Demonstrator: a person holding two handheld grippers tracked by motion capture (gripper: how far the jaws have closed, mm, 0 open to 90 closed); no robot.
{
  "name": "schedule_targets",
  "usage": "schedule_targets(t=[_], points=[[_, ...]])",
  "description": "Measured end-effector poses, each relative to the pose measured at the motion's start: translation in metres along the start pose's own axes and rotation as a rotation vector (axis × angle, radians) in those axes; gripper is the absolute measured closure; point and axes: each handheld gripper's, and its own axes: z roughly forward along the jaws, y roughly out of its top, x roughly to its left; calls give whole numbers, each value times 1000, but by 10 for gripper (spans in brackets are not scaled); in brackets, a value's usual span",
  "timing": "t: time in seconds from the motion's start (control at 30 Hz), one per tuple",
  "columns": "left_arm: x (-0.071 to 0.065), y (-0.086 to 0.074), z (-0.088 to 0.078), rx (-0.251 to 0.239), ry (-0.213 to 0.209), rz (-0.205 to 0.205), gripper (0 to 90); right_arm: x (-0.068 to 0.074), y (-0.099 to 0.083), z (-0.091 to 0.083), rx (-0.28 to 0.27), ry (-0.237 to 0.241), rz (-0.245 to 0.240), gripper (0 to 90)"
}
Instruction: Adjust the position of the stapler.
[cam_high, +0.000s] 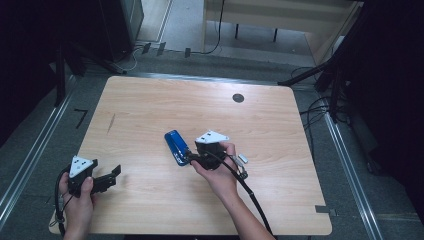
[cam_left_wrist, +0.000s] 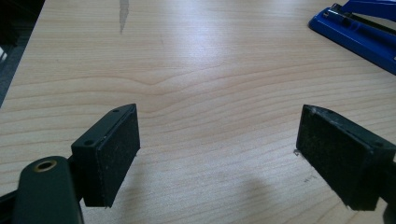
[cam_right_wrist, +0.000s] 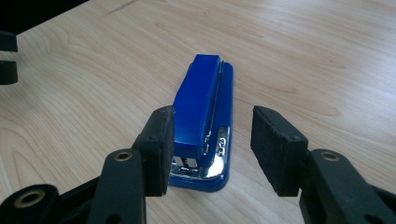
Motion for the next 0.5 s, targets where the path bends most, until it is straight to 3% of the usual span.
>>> schedule_targets(t=[0.2, 0.4, 0.5], points=[[-1, 0, 0, 4, 5, 6, 142, 5, 2, 10, 7, 13, -1, 512], [-1, 0, 1, 5, 4, 7, 142, 11, 2, 23, 41, 1, -34, 521], [-1, 0, 1, 5, 3, 7, 142, 12, 1, 30, 50, -2, -26, 580]])
